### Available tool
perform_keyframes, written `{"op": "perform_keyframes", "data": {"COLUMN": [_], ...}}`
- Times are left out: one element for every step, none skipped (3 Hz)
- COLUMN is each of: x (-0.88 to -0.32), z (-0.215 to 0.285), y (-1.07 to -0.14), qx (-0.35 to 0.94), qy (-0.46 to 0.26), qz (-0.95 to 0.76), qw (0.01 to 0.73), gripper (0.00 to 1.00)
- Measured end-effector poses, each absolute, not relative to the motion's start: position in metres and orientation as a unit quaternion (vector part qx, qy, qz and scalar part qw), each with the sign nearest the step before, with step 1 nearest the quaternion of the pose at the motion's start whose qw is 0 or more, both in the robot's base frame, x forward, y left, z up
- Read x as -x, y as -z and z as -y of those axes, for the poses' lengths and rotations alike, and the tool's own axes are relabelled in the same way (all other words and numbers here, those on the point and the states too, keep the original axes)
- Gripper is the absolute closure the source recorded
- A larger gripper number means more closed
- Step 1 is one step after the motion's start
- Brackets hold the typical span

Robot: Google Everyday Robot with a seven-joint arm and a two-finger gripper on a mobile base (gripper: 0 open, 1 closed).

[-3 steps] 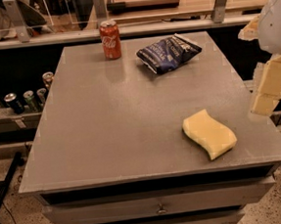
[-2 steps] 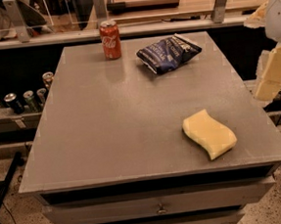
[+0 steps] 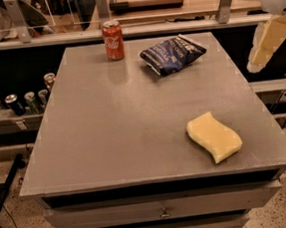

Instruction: Move blue chip bag near sponge

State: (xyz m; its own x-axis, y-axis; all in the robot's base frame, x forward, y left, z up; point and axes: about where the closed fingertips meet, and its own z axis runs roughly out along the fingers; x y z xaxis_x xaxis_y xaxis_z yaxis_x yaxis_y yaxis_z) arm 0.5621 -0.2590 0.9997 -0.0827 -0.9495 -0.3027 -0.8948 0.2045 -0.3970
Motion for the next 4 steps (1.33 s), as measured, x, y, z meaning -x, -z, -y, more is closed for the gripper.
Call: {"op": "perform_keyframes", "data": {"x": [-0.616, -0.634, -0.632, -0.637], "z": [0.255, 0.260, 0.260, 0.245], "y": [-0.988, -1.000, -1.002, -0.991], "qx": [0.645, 0.639, 0.639, 0.621], "qy": [0.031, 0.040, 0.042, 0.007], "qz": [-0.711, -0.707, -0.707, -0.713], "qw": [0.278, 0.301, 0.302, 0.326], "gripper": [0.00, 0.00, 0.00, 0.00]}}
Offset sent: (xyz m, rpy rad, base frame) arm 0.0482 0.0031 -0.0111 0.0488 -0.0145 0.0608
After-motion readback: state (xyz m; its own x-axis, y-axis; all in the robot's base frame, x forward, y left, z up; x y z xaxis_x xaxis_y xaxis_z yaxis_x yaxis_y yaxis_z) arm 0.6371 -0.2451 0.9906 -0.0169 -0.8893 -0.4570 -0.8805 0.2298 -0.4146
